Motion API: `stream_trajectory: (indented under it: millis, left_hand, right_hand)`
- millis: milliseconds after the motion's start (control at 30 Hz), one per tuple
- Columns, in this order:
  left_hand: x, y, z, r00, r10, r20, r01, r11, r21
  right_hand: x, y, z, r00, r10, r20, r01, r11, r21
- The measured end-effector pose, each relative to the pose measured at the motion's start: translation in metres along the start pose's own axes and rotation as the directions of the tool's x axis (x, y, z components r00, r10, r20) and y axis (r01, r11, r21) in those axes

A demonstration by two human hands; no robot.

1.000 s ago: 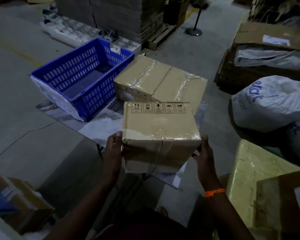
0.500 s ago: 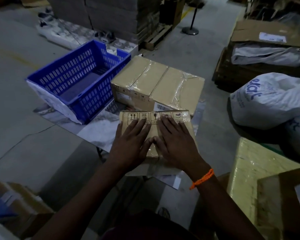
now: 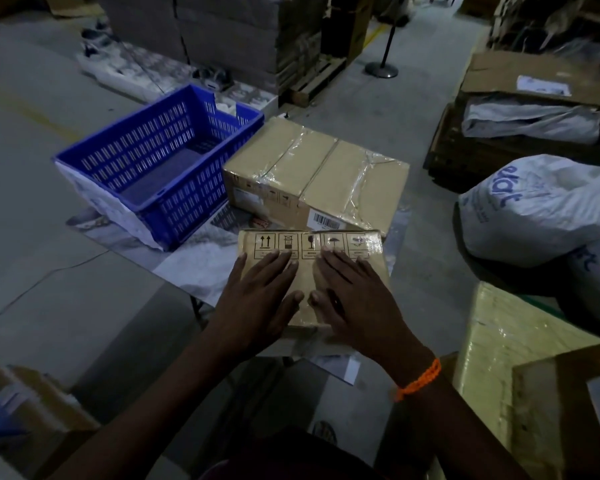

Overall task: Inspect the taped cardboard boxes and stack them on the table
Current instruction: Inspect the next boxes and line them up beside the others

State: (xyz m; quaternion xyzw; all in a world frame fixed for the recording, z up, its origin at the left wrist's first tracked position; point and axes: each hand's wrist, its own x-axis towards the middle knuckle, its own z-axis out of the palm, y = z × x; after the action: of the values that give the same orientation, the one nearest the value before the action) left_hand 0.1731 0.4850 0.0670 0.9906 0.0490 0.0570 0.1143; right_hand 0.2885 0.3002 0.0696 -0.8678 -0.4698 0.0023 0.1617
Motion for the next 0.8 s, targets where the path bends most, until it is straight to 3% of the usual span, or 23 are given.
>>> stream_trajectory:
  millis: [100,267,633,700,733,800]
  left_hand:
    - [-0.022,-0.006,-0.001,0.998,0.046,-0.052,-0.049,0.997,-0.06]
    - [-0.054,-0.016,0.018,0.979,0.105,-0.173,-0.125,0.986,-0.111]
    - [-0.056,-0.017,0.035,0.963,0.05,-0.264,-0.128,0.95,-0.286]
    - [-0.061,-0.015,0.039,0.943,-0.066,-0.326,-0.063,0.926,-0.372]
    - [-0.064,-0.012,0.039,0.925,-0.19,-0.328,0.021,0.89,-0.455]
    - [-0.071,-0.014,0.045,0.88,-0.431,-0.202,0.205,0.726,-0.656]
  right_hand:
    - [-0.028,0.004,-0.004,0.994,-0.057,-0.09,0.061,0.998,0.035]
    - [-0.068,0.006,0.003,0.98,-0.022,-0.197,0.042,0.994,0.099]
    - [-0.072,0.009,0.02,0.952,0.015,-0.306,0.047,0.98,0.193]
    - [-0.08,0.01,0.022,0.931,0.099,-0.351,-0.016,0.973,0.232]
    - [-0.085,0.012,0.022,0.909,0.211,-0.36,-0.103,0.95,0.295]
    - [-0.099,0.024,0.03,0.826,0.501,-0.259,-0.322,0.796,0.512]
